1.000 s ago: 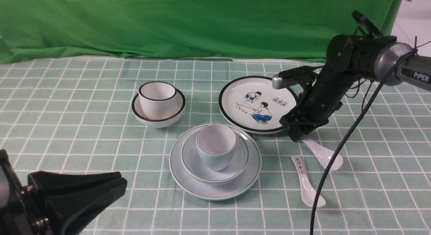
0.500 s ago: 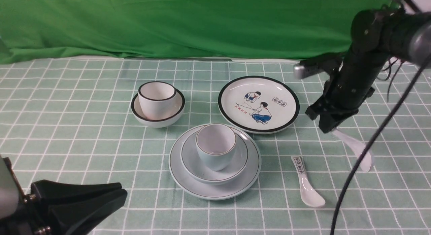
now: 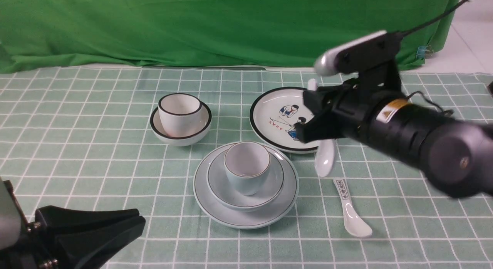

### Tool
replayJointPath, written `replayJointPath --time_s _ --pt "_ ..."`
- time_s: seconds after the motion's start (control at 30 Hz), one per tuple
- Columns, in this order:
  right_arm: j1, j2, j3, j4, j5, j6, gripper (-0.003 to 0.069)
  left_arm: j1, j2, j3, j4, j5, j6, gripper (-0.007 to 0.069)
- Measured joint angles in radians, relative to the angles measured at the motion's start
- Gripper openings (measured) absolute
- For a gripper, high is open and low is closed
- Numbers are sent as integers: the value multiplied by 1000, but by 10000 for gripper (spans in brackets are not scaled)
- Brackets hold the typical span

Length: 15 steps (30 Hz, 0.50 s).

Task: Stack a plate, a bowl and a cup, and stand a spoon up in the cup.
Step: Use the right arm to put the blue soup spoon into the blue teacup in the middle

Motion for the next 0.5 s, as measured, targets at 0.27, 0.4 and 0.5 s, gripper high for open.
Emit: replayJointPath --time_s 0.27,0.4,0.5 --pt "126 147 10 -235 -421 207 79 0 0 0 0 0 0 10" --pt "125 206 4 -299 -513 273 79 0 0 0 0 0 0 10" --pt "115 269 -26 -341 -538 308 79 0 0 0 0 0 5 10"
